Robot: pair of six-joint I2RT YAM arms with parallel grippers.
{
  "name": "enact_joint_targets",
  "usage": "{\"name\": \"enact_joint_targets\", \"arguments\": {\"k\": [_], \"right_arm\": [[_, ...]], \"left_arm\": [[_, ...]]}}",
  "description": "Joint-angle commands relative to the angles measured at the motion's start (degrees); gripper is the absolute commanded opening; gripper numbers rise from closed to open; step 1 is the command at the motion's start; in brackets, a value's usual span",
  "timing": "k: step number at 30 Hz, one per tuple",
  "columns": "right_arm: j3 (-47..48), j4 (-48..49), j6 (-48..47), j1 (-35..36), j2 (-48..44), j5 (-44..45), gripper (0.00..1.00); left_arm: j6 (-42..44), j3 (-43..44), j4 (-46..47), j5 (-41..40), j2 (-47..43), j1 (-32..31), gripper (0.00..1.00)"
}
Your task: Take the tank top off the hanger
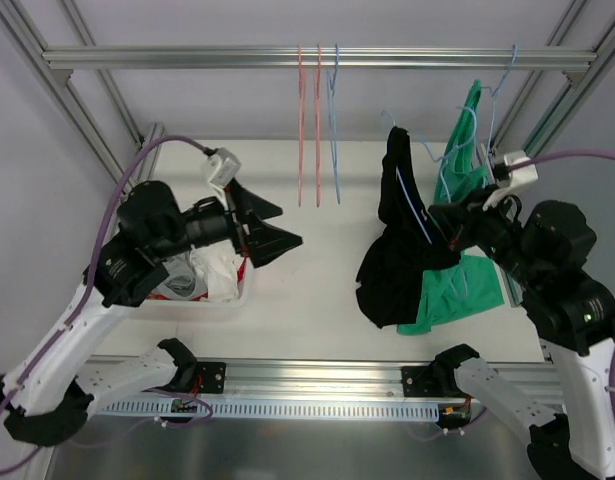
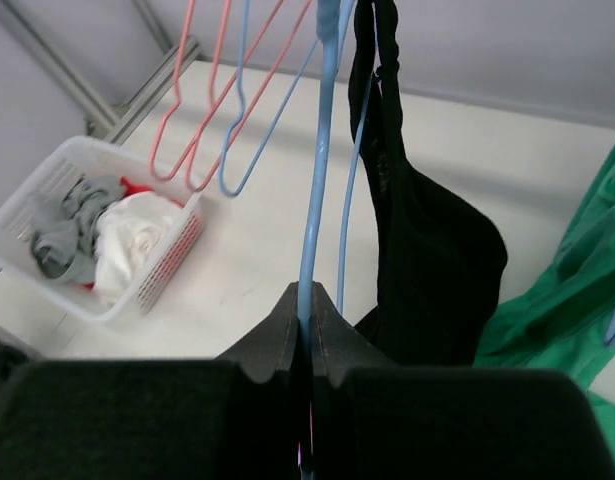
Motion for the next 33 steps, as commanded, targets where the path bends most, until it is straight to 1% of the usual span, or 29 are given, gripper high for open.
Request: {"name": "enact_joint_targets", "arguments": {"k": [1, 2, 4, 5, 6, 7, 8, 9, 12, 13, 15, 16, 18, 19, 21, 22, 23, 24, 26, 28, 30, 31, 33], "right_arm": [[-2.2, -4.7, 3.2, -0.2, -6.5, -8.0, 0.0], [-2.2, -7.2, 4.0, -0.2, -7.8, -9.1, 0.0], [-1.8, -9.3, 4.7, -0.2, -11.2, -10.1, 0.0], [-1.3, -10.3, 4.8, -0.1, -12.1, -10.6, 0.0], [-0.6, -12.4, 4.7, -0.1, -12.7, -10.8, 0.0], [0.2, -13.6, 4.7, -0.1, -13.5, -10.8, 0.0], [2.0, -14.6, 4.7, -0.1, -13.7, -10.7, 0.0], [2.8, -16.2, 4.8, -0.2, -13.9, -10.9, 0.0], [4.8, -17.6, 5.2, -0.1, -14.9, -12.6, 0.0], [5.0, -17.7, 5.3, -0.1, -15.1, -12.9, 0.0], [6.0, -18.3, 5.3, -0.1, -15.6, -13.9, 0.0], [6.3, -18.3, 5.2, -0.1, -15.6, -14.1, 0.0], [6.9, -18.4, 5.2, -0.2, -16.0, -14.2, 0.0], [7.1, -18.5, 5.2, -0.1, -16.0, -14.2, 0.0], [7.5, -18.7, 5.1, -0.2, -16.2, -14.3, 0.0], [7.4, -18.8, 5.0, -0.2, -16.3, -14.1, 0.0], [7.3, -19.0, 4.7, -0.1, -16.3, -13.6, 0.0], [7.2, -19.1, 4.6, -0.2, -16.3, -13.3, 0.0], [6.5, -19.4, 4.1, -0.2, -16.5, -12.9, 0.0], [5.7, -19.7, 3.7, -0.2, -17.1, -13.7, 0.0], [4.4, -21.0, 2.0, -0.1, -18.0, -16.5, 0.0], [4.1, -21.9, 1.1, -0.1, -19.2, -17.6, 0.0], [3.2, -24.3, -1.5, -0.2, -21.0, -20.0, 0.0]], "left_arm": [[7.1, 7.8, 4.6, -15.4, 7.4, -13.7, 0.99], [8.7, 11.3, 4.7, -19.8, 11.8, -16.4, 0.99], [12.7, 16.5, 4.9, -22.7, 16.2, -20.8, 0.99], [13.9, 18.0, 5.2, -24.3, 20.5, -24.1, 0.99], [15.6, 19.5, 5.3, -28.9, 22.6, -25.3, 0.99], [16.4, 20.6, 5.7, -31.1, 24.4, -26.2, 0.99], [16.6, 22.8, 6.4, -32.2, 27.7, -26.6, 0.99], [16.8, 23.7, 6.9, -32.5, 29.2, -26.7, 0.98], [17.8, 27.2, 8.5, -32.3, 34.5, -26.7, 0.89], [18.0, 29.1, 8.6, -32.1, 35.7, -26.7, 0.82], [18.2, 30.8, 8.9, -31.4, 38.9, -26.7, 0.74], [18.3, 32.2, 9.1, -30.7, 39.8, -26.7, 0.64], [18.0, 33.3, 9.0, -30.5, 41.8, -26.7, 0.57], [18.1, 33.8, 9.1, -30.6, 42.3, -26.7, 0.43], [18.2, 33.9, 9.0, -31.6, 43.0, -26.7, 0.3], [18.3, 33.7, 9.1, -31.7, 43.1, -26.7, 0.22], [18.3, 33.5, 9.0, -31.9, 42.7, -26.7, 0.04], [18.2, 33.2, 9.0, -32.4, 42.4, -26.7, 0.0], [18.1, 32.2, 9.1, -32.9, 41.0, -26.7, 0.0], [17.6, 31.5, 9.1, -37.3, 40.0, -26.7, 0.0], [16.1, 30.8, 9.1, -43.4, 38.2, -26.8, 0.0], [15.1, 30.1, 9.1, -50.6, 37.7, -26.8, 0.0], [13.9, 29.1, 9.1, -55.9, 35.5, -26.7, 0.0]]}}
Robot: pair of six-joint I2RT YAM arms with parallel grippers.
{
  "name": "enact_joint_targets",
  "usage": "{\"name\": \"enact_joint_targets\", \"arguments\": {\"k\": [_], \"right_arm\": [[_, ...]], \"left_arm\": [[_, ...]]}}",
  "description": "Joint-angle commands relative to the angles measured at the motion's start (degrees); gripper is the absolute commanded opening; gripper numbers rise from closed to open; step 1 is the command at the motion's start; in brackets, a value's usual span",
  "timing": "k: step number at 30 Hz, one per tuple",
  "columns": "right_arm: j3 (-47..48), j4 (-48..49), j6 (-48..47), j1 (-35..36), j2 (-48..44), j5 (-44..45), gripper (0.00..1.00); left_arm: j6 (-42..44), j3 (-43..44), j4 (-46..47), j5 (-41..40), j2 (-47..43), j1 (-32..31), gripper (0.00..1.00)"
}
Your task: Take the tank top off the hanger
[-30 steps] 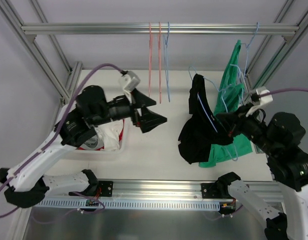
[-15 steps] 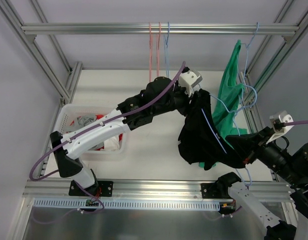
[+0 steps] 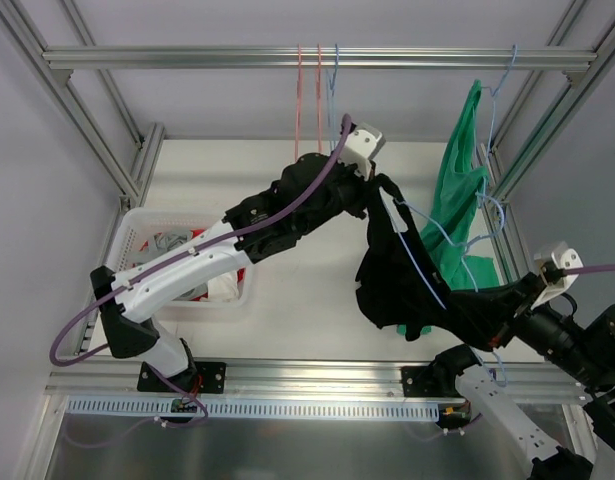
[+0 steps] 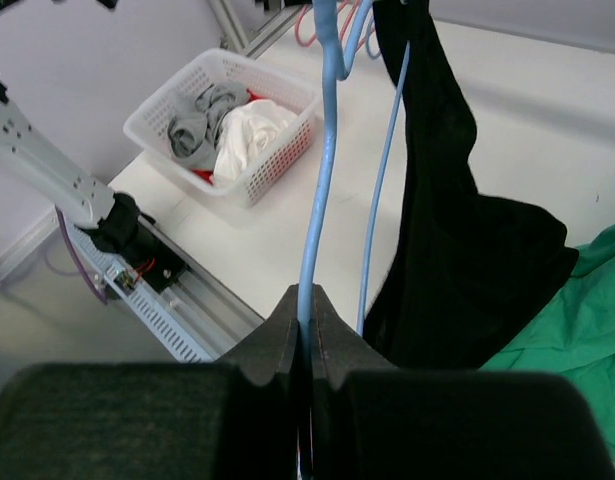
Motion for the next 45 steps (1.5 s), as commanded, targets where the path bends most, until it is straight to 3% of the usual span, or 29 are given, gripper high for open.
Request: {"name": "enact_joint_targets", "arguments": {"k": [1, 5, 10, 13, 16, 18, 19, 20, 23, 28, 34, 37, 39, 45], "right_arm": [[-0.7, -2.6, -4.0, -0.1, -5.1, -5.4, 0.01], [0.5, -2.6, -4.2, 0.0, -9.5, -6.1, 0.0], [3.7, 0.4, -4.1, -0.1, -10.5, -1.2, 0.0], [-1.1, 9.8, -4.1, -0.1, -12.8, -4.1, 0.0], [-10.2, 25.4, -2.0, -0.1, -16.2, -5.0, 0.0], [-17.2, 43.3, 2.7, -0.1, -18.5, -4.1, 0.0], [-22.2, 52.4, 3.7, -0.1, -18.2, -5.5, 0.0], [-22.2, 53.6, 3.8, -0.2, -16.8, -9.6, 0.0], [-14.4, 48.0, 2.5, -0.2, -7.0, -17.2, 0.01], [-6.7, 34.7, 0.4, -0.1, 0.4, -18.3, 0.0], [-6.0, 14.8, -9.1, -0.1, -5.1, -12.2, 0.0], [-6.3, 9.5, -10.9, 0.0, -9.6, -12.5, 0.0], [-5.8, 8.0, -11.0, 0.0, -11.7, -12.8, 0.0], [-0.3, 5.4, -9.9, 3.1, -11.0, -17.4, 0.0]], "left_arm": [[-3.0, -1.3, 3.0, -16.9, -6.4, -0.1, 0.0], [-2.1, -2.6, 3.0, -11.4, -8.9, 0.0, 0.0], [-0.9, -8.3, 3.6, 7.7, -12.6, 0.0, 0.0], [-1.9, -13.3, 3.7, 14.2, -16.5, 0.0, 0.0], [-2.8, -18.7, 3.9, 20.6, -19.5, -0.1, 0.0], [-2.6, -23.0, 4.2, 30.1, -20.8, -0.2, 0.0], [-3.5, -24.8, 5.2, 29.6, -22.3, -0.7, 0.0], [-6.0, -26.4, 6.4, 28.7, -23.2, -0.7, 0.0], [-9.7, -31.9, 8.1, 21.4, -26.4, -0.7, 0.0], [-11.5, -34.3, 7.8, 7.0, -31.9, -0.7, 0.0], [-7.6, -27.0, 3.0, 2.8, -33.2, -0.7, 0.0], [-6.7, -23.8, 0.3, -2.8, -33.1, -0.7, 0.0], [-6.6, -23.0, -0.6, -6.4, -33.1, -0.6, 0.0], [-9.3, -22.5, -0.9, -6.1, -31.3, -0.6, 0.0]]}}
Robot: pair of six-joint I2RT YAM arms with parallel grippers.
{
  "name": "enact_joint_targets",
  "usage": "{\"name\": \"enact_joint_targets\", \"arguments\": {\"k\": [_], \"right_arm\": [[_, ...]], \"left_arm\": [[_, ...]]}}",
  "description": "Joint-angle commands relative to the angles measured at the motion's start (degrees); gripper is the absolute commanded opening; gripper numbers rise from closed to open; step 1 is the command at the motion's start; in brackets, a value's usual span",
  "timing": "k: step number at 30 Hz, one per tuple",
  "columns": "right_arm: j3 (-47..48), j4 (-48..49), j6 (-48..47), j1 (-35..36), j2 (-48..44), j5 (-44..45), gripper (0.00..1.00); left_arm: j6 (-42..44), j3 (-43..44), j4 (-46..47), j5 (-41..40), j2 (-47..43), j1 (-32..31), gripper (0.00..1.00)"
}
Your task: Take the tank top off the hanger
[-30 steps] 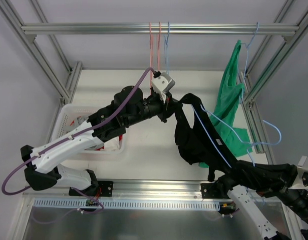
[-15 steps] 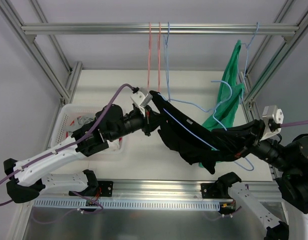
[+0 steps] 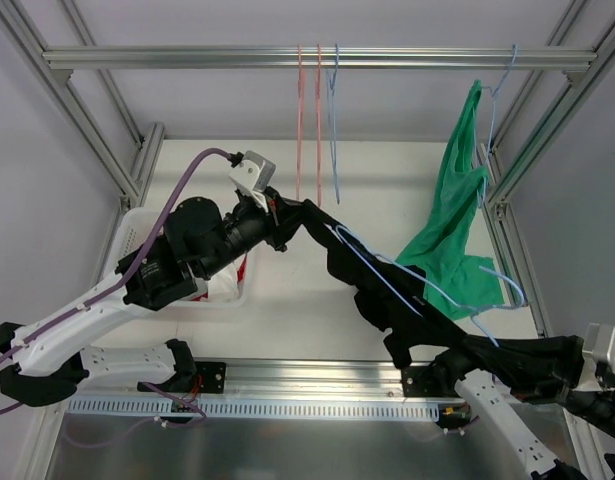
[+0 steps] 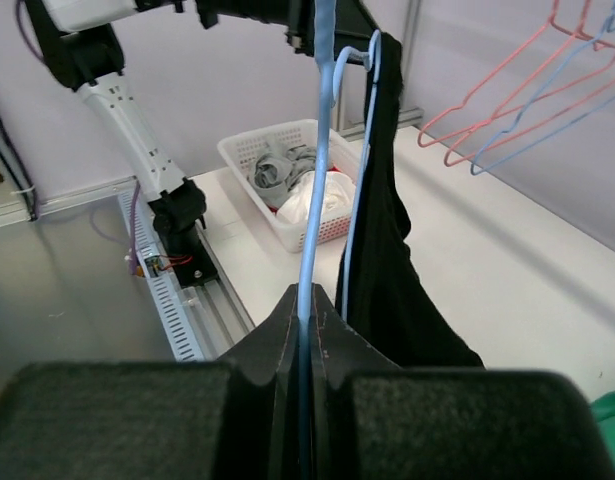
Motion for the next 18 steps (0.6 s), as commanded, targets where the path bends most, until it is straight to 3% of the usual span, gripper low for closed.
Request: {"name": "enact_joint_targets", "arguments": {"k": [1, 3, 4, 6, 7, 9, 10, 14, 15, 16, 18], "right_arm": [[2.8, -1.7, -0.9, 2.5, 1.7, -3.4, 0.0], [2.9, -0.5, 0.4, 3.1, 1.3, 1.4, 0.0], [1.9, 3.9, 1.0, 3.1, 0.9, 3.6, 0.0], [-6.3, 13.1, 5.5, 3.2, -2.5, 11.2, 0.0], [-10.7, 26.1, 7.5, 3.1, -4.2, 13.0, 0.0], [-23.6, 40.6, 11.8, 3.1, -7.6, 16.5, 0.0], [-27.1, 53.9, 16.5, 3.0, -7.7, 19.6, 0.0], [-37.3, 84.7, 22.0, 3.0, -1.6, 25.5, 0.0], [-39.0, 90.9, 22.4, 3.0, 2.0, 27.0, 0.0], [-41.8, 103.8, 22.5, 3.1, 3.9, 28.8, 0.0], [-43.7, 114.8, 19.4, 3.0, 8.1, 35.7, 0.0]], "left_arm": [[-1.8, 1.8, -0.1, -1.8, 1.8, -0.5, 0.0], [-2.3, 1.1, -0.1, 1.3, 2.4, -0.5, 0.0], [-2.4, 0.9, 0.1, 7.4, 3.0, -0.5, 0.0], [-2.1, -1.3, 2.4, 14.9, 3.5, -0.6, 0.0], [-2.1, -3.1, 4.1, 23.6, 3.6, -0.6, 0.0], [-2.3, -9.5, 10.9, 31.0, 3.2, -0.8, 0.0], [-2.8, -11.9, 13.0, 34.9, 2.7, -1.1, 0.0], [-3.7, -22.0, 21.5, 42.1, 2.2, -2.9, 0.0], [-3.7, -25.3, 22.6, 42.7, 2.2, -3.6, 0.0], [-3.6, -26.7, 23.8, 42.8, 2.6, -4.9, 0.0], [-3.8, -29.6, 23.9, 41.7, 3.5, -5.9, 0.0]]}}
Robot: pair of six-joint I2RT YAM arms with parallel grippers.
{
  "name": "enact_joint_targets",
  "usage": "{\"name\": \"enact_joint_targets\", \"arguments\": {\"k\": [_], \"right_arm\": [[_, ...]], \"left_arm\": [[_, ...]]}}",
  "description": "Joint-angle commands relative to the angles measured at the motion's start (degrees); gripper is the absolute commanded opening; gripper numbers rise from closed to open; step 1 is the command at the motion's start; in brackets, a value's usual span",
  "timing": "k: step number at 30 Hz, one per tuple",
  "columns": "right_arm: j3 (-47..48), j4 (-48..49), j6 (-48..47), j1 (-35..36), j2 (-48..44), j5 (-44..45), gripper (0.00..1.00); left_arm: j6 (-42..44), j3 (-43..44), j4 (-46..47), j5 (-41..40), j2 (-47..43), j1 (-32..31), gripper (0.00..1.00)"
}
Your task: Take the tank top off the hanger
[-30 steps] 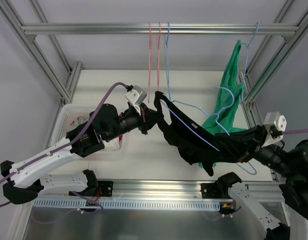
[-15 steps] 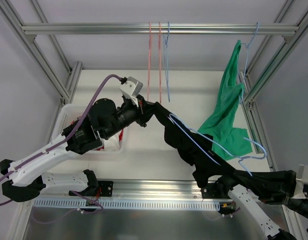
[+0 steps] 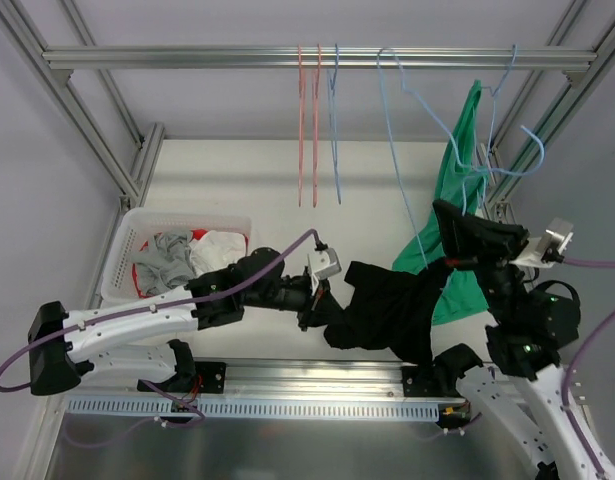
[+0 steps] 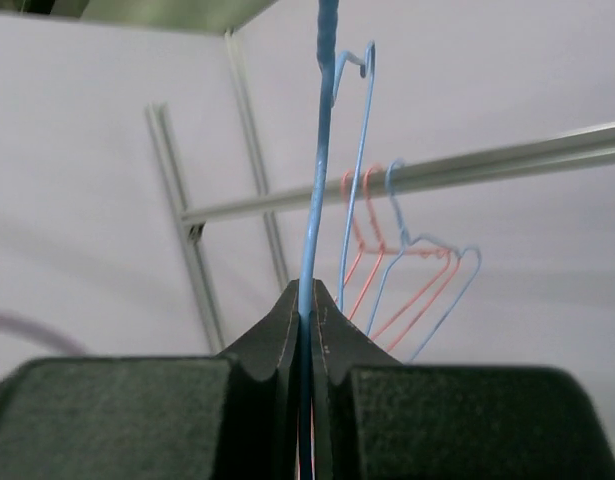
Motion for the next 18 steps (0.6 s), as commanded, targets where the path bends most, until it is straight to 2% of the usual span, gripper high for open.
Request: {"name": "enact_joint_targets", "arguments": {"k": [1, 2, 4, 7, 9, 10, 12, 13, 15, 16, 18], "right_arm": [[-1.3, 41.9, -0.7, 0.2, 7.3, 13.6, 0.0], [-1.0, 41.8, -7.1, 0.2, 8.4, 16.0, 0.0], [-1.4, 41.5, -12.0, 0.2, 10.4, 17.0, 0.0], [-6.6, 40.3, -16.3, 0.2, 9.0, 18.0, 0.0], [-11.5, 38.9, -17.3, 0.2, 4.9, 17.3, 0.0], [-11.8, 29.4, -17.5, 0.2, 2.7, 16.3, 0.0], [-6.1, 11.4, -18.1, 0.3, -4.2, 11.2, 0.0], [-3.5, -3.5, -16.5, 0.2, -5.0, 13.2, 0.0], [1.9, -15.3, -14.5, 0.2, -5.7, 15.9, 0.0], [3.5, -24.2, -13.8, 0.2, -5.6, 15.6, 0.0], [7.9, -35.2, -12.1, 0.2, -4.1, 13.5, 0.0]], "left_arm": [[-1.5, -3.6, 8.5, 4.7, 1.0, -2.1, 0.0], [-1.9, -5.1, 8.5, 3.3, 1.3, -3.0, 0.0], [-3.3, -6.6, 8.5, -1.7, 2.0, -3.5, 0.0], [-5.4, -9.4, 8.6, -7.8, 1.4, -3.8, 0.0], [-6.2, -11.5, 8.5, -10.9, 0.8, -3.8, 0.0], [-7.6, -12.0, 7.9, -15.6, 0.2, -3.8, 0.0], [-8.9, -12.4, 3.5, -20.8, -0.1, -3.8, 0.0], [-10.3, -12.5, 2.0, -26.8, -0.3, -3.8, 0.0], [-10.9, -13.3, 0.1, -30.5, -0.7, -3.8, 0.0], [-11.3, -13.8, -0.4, -31.7, -1.0, -3.8, 0.0], [-11.3, -14.4, -0.7, -32.7, -1.4, -3.7, 0.0]]}}
